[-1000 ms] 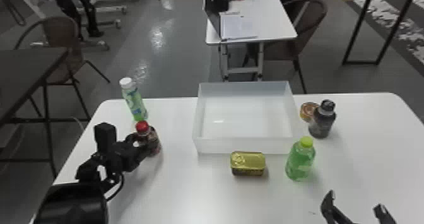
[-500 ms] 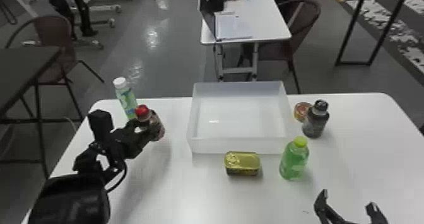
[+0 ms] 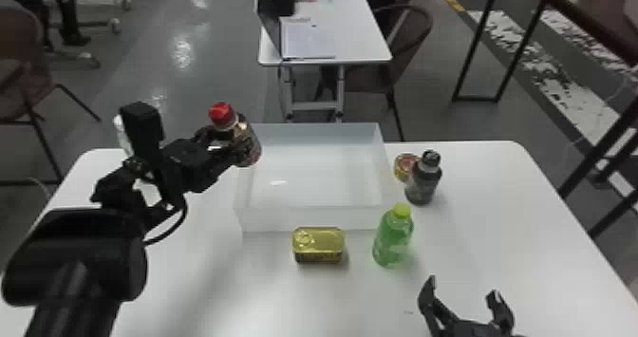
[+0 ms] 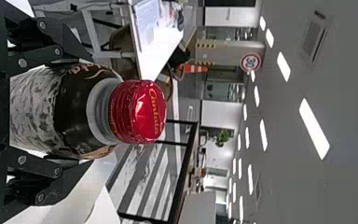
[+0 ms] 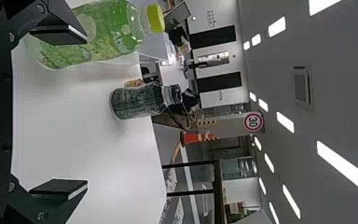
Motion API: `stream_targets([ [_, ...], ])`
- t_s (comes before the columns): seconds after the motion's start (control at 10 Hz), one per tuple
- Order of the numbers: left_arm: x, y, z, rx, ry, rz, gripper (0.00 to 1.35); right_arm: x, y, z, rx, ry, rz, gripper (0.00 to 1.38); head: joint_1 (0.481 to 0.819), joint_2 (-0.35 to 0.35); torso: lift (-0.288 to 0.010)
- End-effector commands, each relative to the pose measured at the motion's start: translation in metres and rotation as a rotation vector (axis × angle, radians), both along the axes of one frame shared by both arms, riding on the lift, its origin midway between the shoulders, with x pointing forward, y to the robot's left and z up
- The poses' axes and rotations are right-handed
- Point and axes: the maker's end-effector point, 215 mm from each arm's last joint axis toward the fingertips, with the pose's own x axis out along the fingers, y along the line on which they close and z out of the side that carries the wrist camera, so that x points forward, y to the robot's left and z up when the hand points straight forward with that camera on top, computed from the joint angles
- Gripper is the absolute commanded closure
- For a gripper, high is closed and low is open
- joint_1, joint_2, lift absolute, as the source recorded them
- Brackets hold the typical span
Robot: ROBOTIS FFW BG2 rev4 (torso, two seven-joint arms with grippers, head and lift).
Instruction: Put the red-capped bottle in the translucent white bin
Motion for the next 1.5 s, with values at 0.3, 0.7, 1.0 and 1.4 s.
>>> stream_targets([
  [0.3, 0.021, -0.085, -0.036, 0.343, 0.095, -0.212, 0.78, 0.002, 0.003, -0.001, 0.008, 0.001, 0.008, 0.2, 0.695, -0.118, -0.074],
  [0.7, 0.038, -0.098, -0.105, 0.476, 0.191, -0.279, 0.78, 0.004, 0.004, -0.003, 0.015, 0.003, 0.013, 0.2, 0.695, -0.159, -0.074],
  [1.0, 0.052, -0.093, -0.108, 0.479, 0.131, -0.248, 0.6, 0.004, 0.004, -0.004, 0.023, 0.004, 0.016, 0.2, 0.695, -0.149, -0.074],
  [1.4, 0.054, -0.102, -0.087, 0.402, 0.063, -0.239, 0.35, 0.003, 0.004, -0.005, 0.027, 0.006, 0.017, 0.2, 0.695, -0.149, -0.074],
])
